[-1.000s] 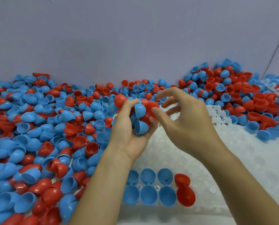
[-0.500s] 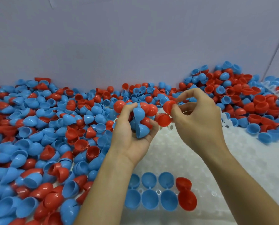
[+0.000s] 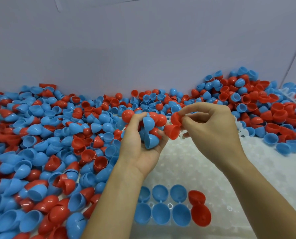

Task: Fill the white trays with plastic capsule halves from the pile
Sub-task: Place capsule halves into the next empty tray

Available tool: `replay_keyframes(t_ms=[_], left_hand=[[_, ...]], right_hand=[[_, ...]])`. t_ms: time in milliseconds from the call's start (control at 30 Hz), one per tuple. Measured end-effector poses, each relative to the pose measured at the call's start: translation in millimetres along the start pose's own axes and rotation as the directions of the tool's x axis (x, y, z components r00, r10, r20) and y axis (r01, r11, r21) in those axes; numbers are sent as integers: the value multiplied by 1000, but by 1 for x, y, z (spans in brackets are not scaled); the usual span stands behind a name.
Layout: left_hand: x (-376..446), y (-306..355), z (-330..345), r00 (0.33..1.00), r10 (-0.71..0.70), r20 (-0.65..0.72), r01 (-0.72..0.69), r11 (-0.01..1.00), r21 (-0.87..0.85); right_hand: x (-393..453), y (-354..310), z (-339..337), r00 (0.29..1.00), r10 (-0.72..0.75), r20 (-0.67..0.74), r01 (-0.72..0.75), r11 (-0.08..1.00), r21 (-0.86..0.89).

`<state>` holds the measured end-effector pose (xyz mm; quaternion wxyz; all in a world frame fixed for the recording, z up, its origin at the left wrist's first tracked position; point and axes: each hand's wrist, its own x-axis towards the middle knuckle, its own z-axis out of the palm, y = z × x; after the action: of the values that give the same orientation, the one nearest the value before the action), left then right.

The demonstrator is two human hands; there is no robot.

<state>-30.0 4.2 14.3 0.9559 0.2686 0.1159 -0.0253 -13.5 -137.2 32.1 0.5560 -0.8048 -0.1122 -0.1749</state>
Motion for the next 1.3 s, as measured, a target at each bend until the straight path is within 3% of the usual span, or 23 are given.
replay_keyframes(t_ms=[233, 433, 700, 800, 1067, 1300], left_hand=[[0, 0, 0, 1000, 18, -19, -18, 1000, -13], [1, 1, -1, 1000, 13, -22, -13, 1000, -3], [-1, 4, 1, 999, 12, -50, -12, 1000, -4], [-2, 7, 0, 997, 5, -73, -7, 1000, -15], [-2, 9, -1, 996, 17, -93, -21, 999, -43], [-3, 10, 0, 997, 25, -76, -29, 999, -41]], right_hand=[[-1, 1, 1, 997, -22, 75, 22, 1000, -7], [-3, -1, 0, 942, -116, 314, 120, 993, 7], [7, -3, -5, 973, -150, 173, 177, 973, -149], [17, -14, -22, 972, -124, 197, 172, 953, -249], [13, -25, -58, 882, 47, 469, 235, 818, -524], [-28, -13, -73, 801, 277, 531, 120, 794, -596]])
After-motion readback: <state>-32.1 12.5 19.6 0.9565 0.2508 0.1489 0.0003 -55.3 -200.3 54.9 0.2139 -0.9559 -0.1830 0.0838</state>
